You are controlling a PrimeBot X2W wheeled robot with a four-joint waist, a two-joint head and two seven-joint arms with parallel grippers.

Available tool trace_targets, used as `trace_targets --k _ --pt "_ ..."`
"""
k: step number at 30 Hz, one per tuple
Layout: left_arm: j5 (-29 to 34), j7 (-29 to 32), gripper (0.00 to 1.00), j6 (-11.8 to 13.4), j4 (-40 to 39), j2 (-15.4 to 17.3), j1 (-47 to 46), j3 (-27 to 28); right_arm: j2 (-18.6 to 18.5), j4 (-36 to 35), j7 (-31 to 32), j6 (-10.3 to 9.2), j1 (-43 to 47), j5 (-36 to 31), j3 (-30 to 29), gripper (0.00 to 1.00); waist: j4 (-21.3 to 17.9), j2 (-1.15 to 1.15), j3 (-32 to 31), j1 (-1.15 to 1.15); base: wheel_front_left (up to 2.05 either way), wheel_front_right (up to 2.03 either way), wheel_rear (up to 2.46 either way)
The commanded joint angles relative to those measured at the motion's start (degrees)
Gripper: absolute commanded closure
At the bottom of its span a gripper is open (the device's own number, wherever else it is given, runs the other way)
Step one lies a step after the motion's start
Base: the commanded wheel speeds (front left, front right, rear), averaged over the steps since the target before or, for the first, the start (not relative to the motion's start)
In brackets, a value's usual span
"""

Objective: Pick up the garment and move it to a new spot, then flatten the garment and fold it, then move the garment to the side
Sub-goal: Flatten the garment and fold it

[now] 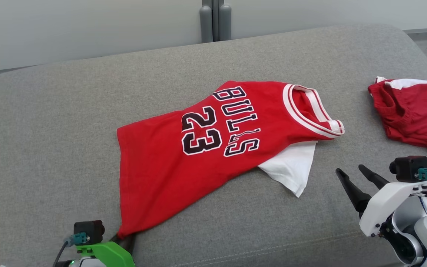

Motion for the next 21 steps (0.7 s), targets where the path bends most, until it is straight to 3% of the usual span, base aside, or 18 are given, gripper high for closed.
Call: trace_targets --k 1,9,15,21 --pt "0.0 -0.4 0.00 0.8 0.9 0.5 -0.6 0.5 0.0 -0.3 0.0 -0.08 0.7 0.2 -0.1 0.00 0.1 0.00 -0.1 0.00 0.00 0.00 0.00" --pt "-0.1 -4.0 0.00 2.6 -3.1 1.9 2.1 1.9 2.6 0.9 -2.6 -0.07 3.0 1.1 -3.7 0.00 1.6 0.00 -1.0 0.00 0.00 0.00 0.00" --pt "-0.5 -5.4 0.00 6.5 -10.8 4.7 6.3 3.6 7.3 4.4 -4.1 -0.06 4.2 -0.2 -7.0 0.00 4.9 0.00 -1.2 0.00 0.00 0.00 0.00" --pt "0.4 -6.8 0.00 9.8 -19.2 5.3 7.2 5.1 11.7 10.4 -4.2 -0.06 1.8 -0.9 -9.5 0.00 8.7 0.00 -0.6 0.00 0.00 0.00 0.00"
